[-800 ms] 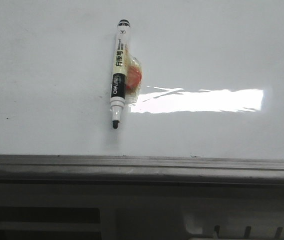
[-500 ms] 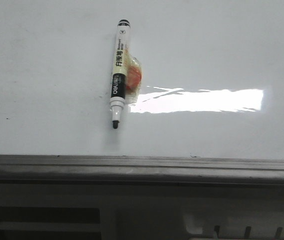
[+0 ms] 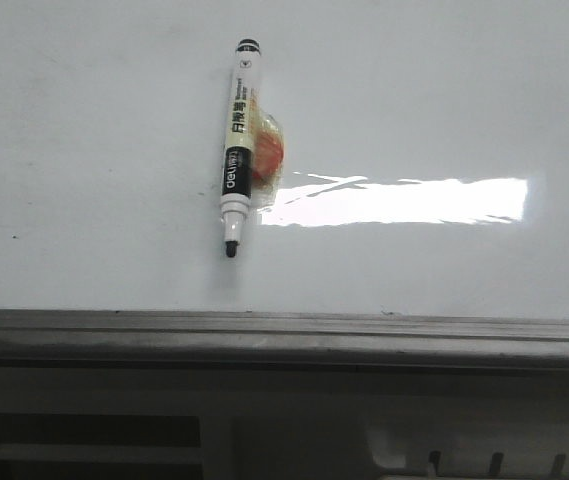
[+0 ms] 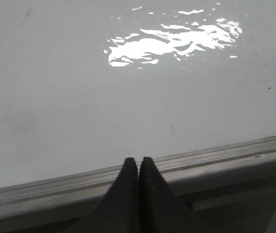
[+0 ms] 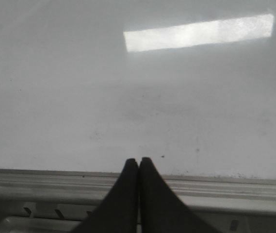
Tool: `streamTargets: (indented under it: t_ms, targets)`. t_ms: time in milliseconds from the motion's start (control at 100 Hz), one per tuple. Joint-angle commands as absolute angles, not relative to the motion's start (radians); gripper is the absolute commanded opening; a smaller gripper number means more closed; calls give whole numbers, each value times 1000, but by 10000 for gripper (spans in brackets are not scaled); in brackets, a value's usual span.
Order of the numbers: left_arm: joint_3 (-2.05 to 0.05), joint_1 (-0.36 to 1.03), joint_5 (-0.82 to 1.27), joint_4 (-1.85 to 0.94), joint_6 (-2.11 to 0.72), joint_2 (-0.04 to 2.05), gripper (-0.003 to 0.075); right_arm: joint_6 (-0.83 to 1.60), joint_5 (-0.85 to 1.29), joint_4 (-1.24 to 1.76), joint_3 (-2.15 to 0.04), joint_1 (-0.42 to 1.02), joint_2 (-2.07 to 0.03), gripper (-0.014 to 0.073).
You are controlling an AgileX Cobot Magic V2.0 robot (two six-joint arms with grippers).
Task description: Write number 6 on whiteboard
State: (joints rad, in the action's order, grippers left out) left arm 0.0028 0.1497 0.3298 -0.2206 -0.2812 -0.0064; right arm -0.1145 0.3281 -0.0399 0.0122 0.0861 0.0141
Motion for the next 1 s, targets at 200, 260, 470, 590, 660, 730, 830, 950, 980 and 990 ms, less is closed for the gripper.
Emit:
streamTargets:
  t_ms: [200, 260, 470, 590, 660, 730, 830, 950, 980, 990]
  targets:
    - [50, 151, 242, -386, -272, -37, -19, -112, 210, -51, 40, 84, 30, -53]
    - [48, 151, 209, -533, -272, -37, -19, -112, 161, -51, 40, 84, 30, -53]
    - [48, 151, 155, -1044, -272, -37, -19, -113, 0, 322, 40, 84, 30, -53]
    - [48, 151, 153, -1106, -272, -37, -19, -113, -34, 592, 35, 84, 30, -53]
    - [46, 151, 151, -1125, -272, -37, -19, -113, -43, 756, 35, 84, 30, -54]
    - [25, 153, 165, -1125, -272, -37, -19, -113, -72, 817, 35, 84, 30, -54]
    - [-33, 155, 254, -1040, -282, -15, -19, -107, 0, 780, -18, 84, 30, -54]
    - [-151, 155, 336, -839, -283, 58, -19, 39, 220, 631, -150, 84, 28, -53]
    - [-191, 155, 351, -793, -285, 92, -19, 115, 266, 615, -191, 84, 24, -53]
    - [-198, 155, 354, -782, -287, 99, -19, 131, 287, 612, -199, 84, 21, -53]
